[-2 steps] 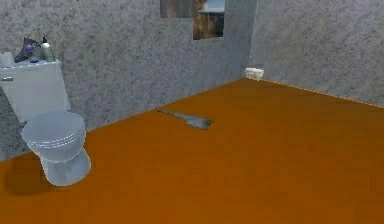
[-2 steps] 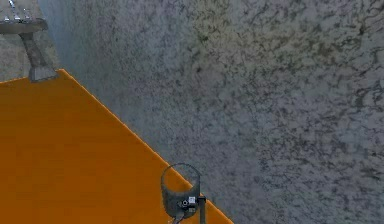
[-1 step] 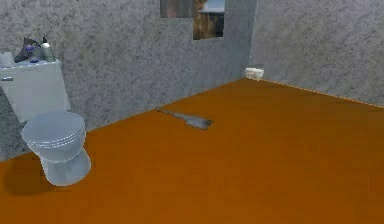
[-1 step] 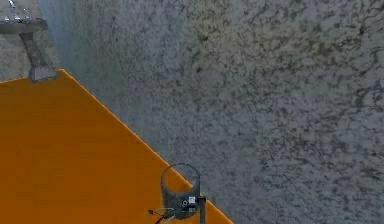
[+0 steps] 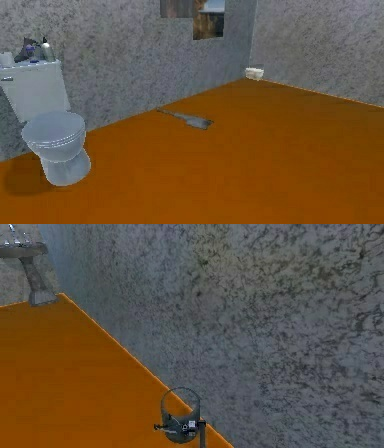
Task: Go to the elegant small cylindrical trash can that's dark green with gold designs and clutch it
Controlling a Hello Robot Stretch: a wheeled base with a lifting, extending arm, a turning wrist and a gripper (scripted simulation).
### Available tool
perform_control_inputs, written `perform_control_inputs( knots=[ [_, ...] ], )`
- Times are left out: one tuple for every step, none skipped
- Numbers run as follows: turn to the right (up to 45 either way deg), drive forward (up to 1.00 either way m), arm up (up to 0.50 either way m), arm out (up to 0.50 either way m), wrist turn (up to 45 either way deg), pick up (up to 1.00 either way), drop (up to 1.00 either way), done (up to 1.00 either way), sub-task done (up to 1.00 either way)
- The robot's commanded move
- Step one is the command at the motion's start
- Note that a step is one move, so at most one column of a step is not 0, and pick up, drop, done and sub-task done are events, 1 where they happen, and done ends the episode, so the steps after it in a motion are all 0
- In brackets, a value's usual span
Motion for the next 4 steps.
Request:
perform_control_inputs(
  knots=[
    [0.0, 0.00, 0.00, 0.00, 30.0, 0.00, 0.00, 0.00, 0.00],
    [0.0, 0.00, 0.00, 0.00, 0.0, 1.00, 0.00, 0.00, 0.00],
    [0.0, 0.00, 0.10, 0.00, 0.0, 0.00, 0.00, 0.00, 0.00],
    [0.0, 0.00, 0.00, 0.00, 0.0, 0.00, 0.00, 1.00, 0.00]
  ],
)
